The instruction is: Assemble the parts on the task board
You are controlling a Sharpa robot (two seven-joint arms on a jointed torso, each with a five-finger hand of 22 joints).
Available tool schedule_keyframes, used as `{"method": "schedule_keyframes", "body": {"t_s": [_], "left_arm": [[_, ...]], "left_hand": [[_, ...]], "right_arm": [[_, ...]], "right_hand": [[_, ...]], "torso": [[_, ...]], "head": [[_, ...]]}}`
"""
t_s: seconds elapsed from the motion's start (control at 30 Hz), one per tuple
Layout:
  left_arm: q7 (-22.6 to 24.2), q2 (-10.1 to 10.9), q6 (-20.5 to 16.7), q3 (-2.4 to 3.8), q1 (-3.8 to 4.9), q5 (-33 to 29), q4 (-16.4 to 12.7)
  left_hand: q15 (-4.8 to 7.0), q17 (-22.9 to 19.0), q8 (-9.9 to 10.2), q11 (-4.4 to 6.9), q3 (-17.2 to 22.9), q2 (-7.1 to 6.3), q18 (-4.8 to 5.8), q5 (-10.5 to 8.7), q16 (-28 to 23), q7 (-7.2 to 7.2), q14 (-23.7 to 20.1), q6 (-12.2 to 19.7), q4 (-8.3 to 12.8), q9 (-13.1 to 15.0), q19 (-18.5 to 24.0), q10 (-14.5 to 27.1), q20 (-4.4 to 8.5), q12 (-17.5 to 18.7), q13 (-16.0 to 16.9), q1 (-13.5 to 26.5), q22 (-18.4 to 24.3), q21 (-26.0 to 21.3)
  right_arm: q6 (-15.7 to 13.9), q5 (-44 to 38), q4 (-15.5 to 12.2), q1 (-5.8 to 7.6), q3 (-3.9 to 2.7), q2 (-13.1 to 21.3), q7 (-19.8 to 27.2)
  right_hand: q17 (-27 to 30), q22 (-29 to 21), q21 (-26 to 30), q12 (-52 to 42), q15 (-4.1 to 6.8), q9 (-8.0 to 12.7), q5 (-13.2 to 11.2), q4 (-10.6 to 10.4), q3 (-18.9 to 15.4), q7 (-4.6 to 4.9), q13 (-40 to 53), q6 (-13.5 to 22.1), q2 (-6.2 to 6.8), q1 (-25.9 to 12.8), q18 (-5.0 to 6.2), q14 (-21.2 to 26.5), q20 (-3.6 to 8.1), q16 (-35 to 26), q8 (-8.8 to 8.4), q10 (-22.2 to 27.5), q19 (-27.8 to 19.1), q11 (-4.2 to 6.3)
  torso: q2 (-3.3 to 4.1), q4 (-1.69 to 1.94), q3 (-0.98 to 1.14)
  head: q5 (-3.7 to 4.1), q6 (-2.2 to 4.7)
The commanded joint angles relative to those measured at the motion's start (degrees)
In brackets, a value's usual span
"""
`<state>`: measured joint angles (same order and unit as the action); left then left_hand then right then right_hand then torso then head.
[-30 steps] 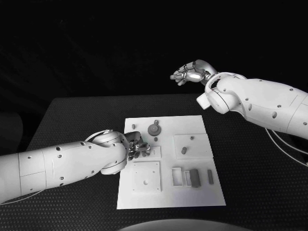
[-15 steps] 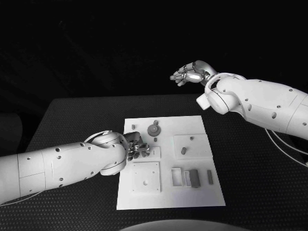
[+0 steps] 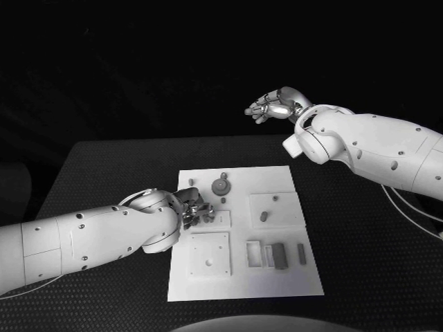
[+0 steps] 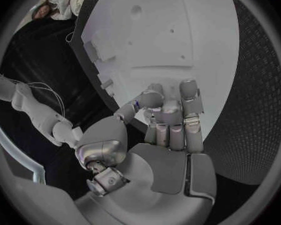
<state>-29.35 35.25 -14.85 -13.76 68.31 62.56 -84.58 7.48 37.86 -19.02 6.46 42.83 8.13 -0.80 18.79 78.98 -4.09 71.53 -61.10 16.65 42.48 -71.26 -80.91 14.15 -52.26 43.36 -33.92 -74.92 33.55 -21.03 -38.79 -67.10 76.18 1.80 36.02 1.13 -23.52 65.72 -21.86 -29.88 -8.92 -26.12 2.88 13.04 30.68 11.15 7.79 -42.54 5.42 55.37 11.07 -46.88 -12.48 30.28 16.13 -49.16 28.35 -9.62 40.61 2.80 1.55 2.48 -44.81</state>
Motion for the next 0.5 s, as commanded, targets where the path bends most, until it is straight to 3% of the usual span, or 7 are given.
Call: {"method": "schedule_keyframes", "body": {"t_s": [0.03,0.5], "left_arm": [[1.31,-0.17,-1.76,0.01,-0.01,-0.59,-0.04],[0.04,-0.60,0.87,0.00,-0.03,0.56,0.07]], "left_hand": [[2.72,-0.15,-0.37,0.76,0.38,1.12,-0.19,0.22,0.38,5.02,-2.69,-11.17,0.01,0.02,-1.04,0.64,1.09,-0.35,-0.10,-1.53,-0.96,-0.13],[2.75,-0.41,-0.32,0.73,0.46,1.32,-0.17,-0.19,0.42,4.98,-2.76,-11.11,-0.03,-0.01,-0.98,0.76,1.09,-0.44,-0.24,-1.74,-0.95,-0.23]], "right_arm": [[0.74,0.05,-0.11,-0.03,0.00,-0.01,0.34],[0.82,0.18,-0.09,-0.04,0.00,-0.05,0.29]], "right_hand": [[-0.10,0.12,0.42,0.19,-0.42,0.06,-0.02,-0.33,-0.13,1.56,-0.12,-0.22,0.19,-0.55,-1.13,0.22,0.08,-0.31,0.32,-0.52,-0.13,0.02],[-0.21,0.20,0.53,0.18,-0.47,0.11,-0.02,-0.36,-0.13,1.56,-0.23,-0.22,0.22,-0.51,-1.17,0.32,0.08,-0.47,0.34,-0.54,-0.24,0.02]], "torso": [[-0.02,0.04,0.01],[0.00,0.03,0.04]], "head": [[0.00,-0.05],[-0.10,-0.18]]}}
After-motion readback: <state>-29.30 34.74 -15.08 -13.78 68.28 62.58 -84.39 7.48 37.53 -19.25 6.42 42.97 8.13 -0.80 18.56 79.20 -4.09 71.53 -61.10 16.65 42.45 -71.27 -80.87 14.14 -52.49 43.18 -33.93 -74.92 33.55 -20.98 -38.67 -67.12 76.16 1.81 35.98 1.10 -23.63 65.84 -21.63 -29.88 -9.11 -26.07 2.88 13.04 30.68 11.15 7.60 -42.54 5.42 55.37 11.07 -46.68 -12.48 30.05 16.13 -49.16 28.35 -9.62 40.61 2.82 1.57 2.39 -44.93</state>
